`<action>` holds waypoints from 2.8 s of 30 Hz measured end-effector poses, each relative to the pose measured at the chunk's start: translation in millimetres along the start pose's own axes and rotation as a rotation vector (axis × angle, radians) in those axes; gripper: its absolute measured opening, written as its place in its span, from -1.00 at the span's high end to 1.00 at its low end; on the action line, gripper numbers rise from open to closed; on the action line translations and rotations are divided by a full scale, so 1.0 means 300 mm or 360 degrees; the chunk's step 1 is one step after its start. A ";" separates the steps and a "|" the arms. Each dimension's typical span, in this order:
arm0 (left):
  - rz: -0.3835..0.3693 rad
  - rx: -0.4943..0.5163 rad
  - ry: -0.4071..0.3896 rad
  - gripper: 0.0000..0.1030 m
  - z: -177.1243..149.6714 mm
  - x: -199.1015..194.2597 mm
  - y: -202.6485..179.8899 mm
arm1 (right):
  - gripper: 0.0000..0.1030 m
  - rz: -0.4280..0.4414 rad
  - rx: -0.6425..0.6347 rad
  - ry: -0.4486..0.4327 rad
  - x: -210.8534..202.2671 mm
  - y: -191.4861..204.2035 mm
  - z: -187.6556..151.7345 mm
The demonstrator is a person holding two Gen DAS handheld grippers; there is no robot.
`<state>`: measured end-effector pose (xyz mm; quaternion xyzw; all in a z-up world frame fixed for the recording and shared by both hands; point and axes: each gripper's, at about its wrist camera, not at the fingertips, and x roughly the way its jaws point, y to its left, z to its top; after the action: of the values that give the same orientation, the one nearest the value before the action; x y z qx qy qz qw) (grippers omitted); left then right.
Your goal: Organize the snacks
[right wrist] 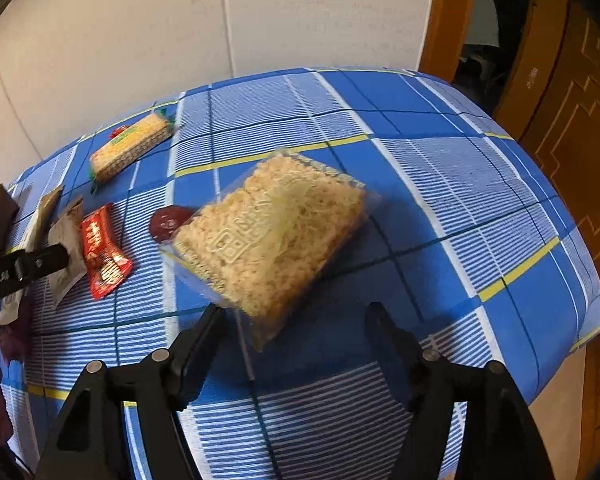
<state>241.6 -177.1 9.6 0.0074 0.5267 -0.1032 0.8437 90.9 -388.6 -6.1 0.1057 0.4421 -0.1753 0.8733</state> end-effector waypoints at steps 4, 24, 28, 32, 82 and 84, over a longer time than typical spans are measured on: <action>-0.0010 -0.0016 0.0003 -0.94 -0.003 0.000 0.009 | -0.42 0.0009 0.0024 0.0001 -0.001 -0.007 0.004; -0.0008 -0.0001 -0.0005 -0.96 -0.015 -0.006 0.008 | -0.60 0.0007 0.0054 0.0007 0.013 -0.017 0.011; -0.0009 0.0005 -0.0004 -0.96 -0.017 -0.007 0.009 | -0.61 0.0062 0.0114 -0.0003 0.003 -0.038 0.013; -0.0010 0.0015 -0.0004 -0.96 -0.025 -0.012 0.011 | -0.71 0.0043 0.0164 -0.0042 -0.008 -0.059 0.019; -0.0067 0.0098 -0.0178 0.36 -0.051 -0.178 0.152 | -0.82 -0.0043 0.0229 -0.0092 0.129 0.082 0.185; -0.0072 0.0114 -0.0182 0.37 -0.058 -0.180 0.149 | -0.75 -0.0038 0.0219 -0.0089 0.128 0.083 0.183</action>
<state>211.3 -122.3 45.6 0.0198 0.4735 -0.1414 0.8691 162.1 -392.4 -4.2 0.1552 0.4057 -0.2186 0.8738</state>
